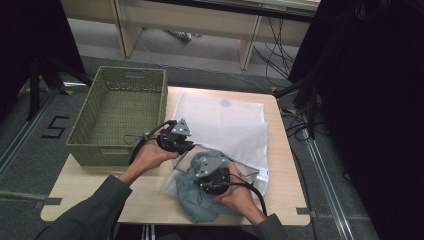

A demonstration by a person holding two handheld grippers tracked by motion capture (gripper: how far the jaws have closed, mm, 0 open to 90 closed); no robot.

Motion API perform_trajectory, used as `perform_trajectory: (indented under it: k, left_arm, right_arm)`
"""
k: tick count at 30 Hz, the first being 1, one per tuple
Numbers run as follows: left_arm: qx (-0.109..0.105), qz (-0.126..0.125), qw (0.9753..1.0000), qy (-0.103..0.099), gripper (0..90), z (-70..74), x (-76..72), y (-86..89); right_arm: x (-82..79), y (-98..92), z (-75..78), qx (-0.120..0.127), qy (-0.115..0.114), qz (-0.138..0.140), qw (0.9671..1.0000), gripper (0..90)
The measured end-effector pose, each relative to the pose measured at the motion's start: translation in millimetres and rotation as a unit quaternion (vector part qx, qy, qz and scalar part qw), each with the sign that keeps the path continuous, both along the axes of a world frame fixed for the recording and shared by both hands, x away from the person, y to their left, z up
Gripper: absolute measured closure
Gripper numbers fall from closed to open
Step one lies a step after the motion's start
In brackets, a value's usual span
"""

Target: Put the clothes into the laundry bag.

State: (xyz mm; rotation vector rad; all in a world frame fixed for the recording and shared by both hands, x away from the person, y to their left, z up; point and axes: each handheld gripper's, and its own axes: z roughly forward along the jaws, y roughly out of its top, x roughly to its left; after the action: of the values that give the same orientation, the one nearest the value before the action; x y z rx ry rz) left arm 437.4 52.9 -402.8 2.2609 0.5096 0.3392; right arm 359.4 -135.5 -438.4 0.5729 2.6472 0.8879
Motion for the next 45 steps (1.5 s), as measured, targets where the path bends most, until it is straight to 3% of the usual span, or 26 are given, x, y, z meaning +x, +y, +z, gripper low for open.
perform_trajectory:
  k: [1, 4, 6, 8, 10, 12, 13, 14, 16, 20, 22, 25, 26, 28, 30, 32, 35, 36, 39, 42, 43, 45]
  left_arm:
    - [-0.005, -0.002, 1.0, -0.001, 86.5, 2.1, -2.4, -0.8]
    - [-0.014, -0.008, 0.9999, -0.004, 86.5, 9.1, -6.8, -1.3]
    - [-0.018, -0.011, 0.9998, -0.003, 86.5, 11.1, -8.6, -2.1]
    - [-0.016, -0.012, 0.9998, -0.005, 86.5, 10.1, -9.8, -3.1]
    - [-0.01, -0.016, 0.9998, -0.003, 86.5, 7.7, -8.2, -2.9]
    - [-0.012, -0.012, 0.9999, 0.005, 86.3, 4.0, -6.4, -2.2]
    - [-0.013, -0.009, 0.9998, 0.009, 86.3, 2.2, -5.8, -1.7]
    - [-0.009, -0.013, 0.9999, 0.007, 86.2, 0.9, -4.4, -0.9]
    - [-0.009, -0.006, 0.9999, 0.013, 86.0, -1.7, -3.9, -0.8]
    - [-0.01, -0.007, 0.9998, 0.013, 85.9, -2.8, -2.1, -0.6]
    - [-0.012, -0.003, 0.9998, 0.017, 85.8, -3.0, -2.1, -0.6]
    - [-0.014, -0.003, 0.9998, 0.014, 85.7, -3.1, -0.6, -0.3]
    - [-0.015, 0.001, 0.9997, 0.017, 85.6, -3.4, -0.8, -0.1]
    - [-0.011, -0.005, 0.9999, 0.012, 85.6, -3.0, 0.6, 1.0]
    - [-0.014, -0.001, 0.9998, 0.014, 85.4, -3.2, 0.7, 1.2]
    - [-0.017, 0.003, 0.9997, 0.017, 85.2, -3.7, 0.7, 1.5]
    - [-0.018, 0.001, 0.9997, 0.017, 85.0, -3.7, 1.7, 2.0]
    - [-0.018, 0.002, 0.9997, 0.017, 85.0, -3.8, 1.8, 2.1]
    - [-0.018, 0.002, 0.9997, 0.017, 85.0, -4.2, 1.6, 2.1]
    - [-0.014, 0.002, 0.9997, 0.022, 85.2, -4.3, 0.8, 1.3]
    - [-0.016, -0.001, 0.9997, 0.019, 85.4, -4.6, 0.4, 0.7]
    - [-0.015, -0.004, 0.9997, 0.021, 85.7, -4.7, -1.6, 0.1]
  right_arm:
    - [5.5, -5.7, 6.5, 0.006, -0.027, -0.006, 0.9996, 83.4]
    - [26.1, -26.0, 22.4, 0.026, -0.055, -0.066, 0.996, 83.5]
    - [41.5, -35.5, 21.0, 0.026, -0.06, -0.107, 0.9921, 83.4]
    - [55.5, -40.1, 10.0, 0.013, -0.058, -0.144, 0.9879, 83.2]
    - [63.9, -42.5, -3.7, -0.003, -0.043, -0.151, 0.9876, 82.3]
    - [61.6, -40.0, -13.3, -0.006, -0.031, -0.154, 0.9876, 79.2]
    - [59.2, -37.5, -11.5, -0.001, -0.021, -0.157, 0.9874, 75.1]
    - [58.8, -36.7, -9.6, 0.004, -0.031, -0.159, 0.9869, 70.2]
    - [55.8, -36.2, -2.2, 0.015, -0.029, -0.161, 0.9863, 59.8]
    - [33.0, -35.3, 19.0, 0.052, -0.043, -0.127, 0.9896, 48.4]
    - [18.2, -35.3, 29.1, 0.07, -0.05, -0.09, 0.9922, 47.6]
    - [-0.8, -28.9, 32.5, 0.086, 0.0, -0.047, 0.9952, 45.3]
    - [-5.1, -24.7, 28.3, 0.093, 0.006, -0.039, 0.9949, 44.8]
    - [-10.7, -17.5, 19.4, 0.073, 0.031, -0.014, 0.9968, 43.7]
    - [-12.6, -10.1, 6.1, 0.065, 0.033, -0.009, 0.9973, 42.3]
    - [-15.1, -3.9, -4.6, 0.061, 0.065, -0.01, 0.996, 41.0]
    - [-17.0, 4.1, -21.7, 0.039, 0.069, 0.003, 0.9969, 39.2]
    - [-13.6, 5.1, -26.0, 0.021, 0.06, 0.019, 0.9978, 38.5]
    - [-12.5, 9.8, -44.2, 0.01, 0.075, 0.004, 0.9972, 37.8]
    - [-10.6, 13.0, -54.6, -0.024, 0.054, 0.013, 0.9982, 49.9]
    - [-9.7, 13.1, -53.4, -0.025, 0.054, 0.014, 0.9981, 61.0]
    - [-7.7, 11.8, -50.3, -0.04, 0.025, 0.021, 0.9987, 71.3]
